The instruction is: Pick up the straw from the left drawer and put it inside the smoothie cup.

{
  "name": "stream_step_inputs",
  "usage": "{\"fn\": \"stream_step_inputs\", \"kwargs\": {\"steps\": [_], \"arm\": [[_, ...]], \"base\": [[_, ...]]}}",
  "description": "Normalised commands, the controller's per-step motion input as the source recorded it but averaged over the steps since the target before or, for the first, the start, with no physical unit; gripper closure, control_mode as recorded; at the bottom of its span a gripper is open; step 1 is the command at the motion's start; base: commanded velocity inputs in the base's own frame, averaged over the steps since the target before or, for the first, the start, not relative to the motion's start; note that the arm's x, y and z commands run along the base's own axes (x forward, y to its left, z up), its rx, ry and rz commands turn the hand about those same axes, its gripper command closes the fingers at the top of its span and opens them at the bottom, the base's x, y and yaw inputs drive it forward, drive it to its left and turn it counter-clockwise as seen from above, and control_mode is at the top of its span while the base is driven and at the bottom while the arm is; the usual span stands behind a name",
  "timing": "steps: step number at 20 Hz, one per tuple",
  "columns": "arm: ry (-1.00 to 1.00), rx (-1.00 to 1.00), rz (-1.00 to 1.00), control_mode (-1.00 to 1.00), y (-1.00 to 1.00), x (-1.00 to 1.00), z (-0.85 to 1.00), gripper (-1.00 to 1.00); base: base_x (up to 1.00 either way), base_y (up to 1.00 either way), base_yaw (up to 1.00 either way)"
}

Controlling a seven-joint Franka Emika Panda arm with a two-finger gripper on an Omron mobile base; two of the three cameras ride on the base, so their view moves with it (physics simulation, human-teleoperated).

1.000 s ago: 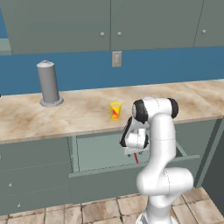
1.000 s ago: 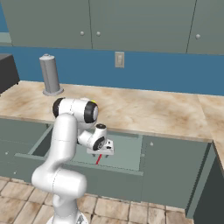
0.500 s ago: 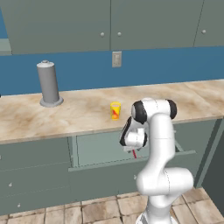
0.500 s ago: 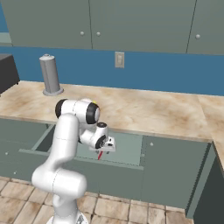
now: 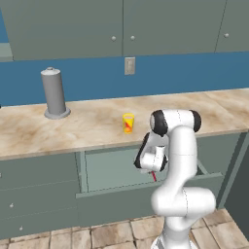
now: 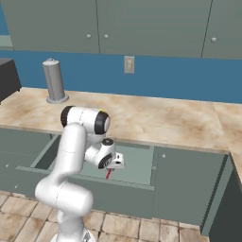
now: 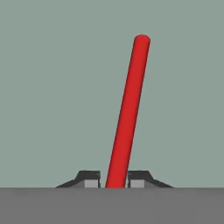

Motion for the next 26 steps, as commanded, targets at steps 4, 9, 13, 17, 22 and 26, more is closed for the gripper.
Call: {"fn": "stream_step_inputs", "kwargs": {"steps": [4, 9, 13, 17, 22, 26], "arm": [[-0.2, 0.0, 0.0, -1.0, 0.0, -0.1, 0.04, 1.0], [-0.23, 0.02, 0.0, -1.0, 0.0, -0.14, 0.32, 1.0], [-0.2, 0.02, 0.0, -1.0, -0.09, -0.27, 0.52, 1.0], [-0.19, 0.02, 0.0, -1.0, -0.12, -0.29, 0.75, 1.0], [-0.22, 0.02, 0.0, -1.0, -0.14, -0.22, 0.86, 1.0], [-0.24, 0.02, 0.04, -1.0, -0.09, -0.08, 0.92, 1.0]], "base": [[0.0, 0.0, 0.0], [0.0, 0.0, 0.0], [0.0, 0.0, 0.0], [0.0, 0.0, 0.0], [0.0, 0.0, 0.0], [0.0, 0.0, 0.0]]}}
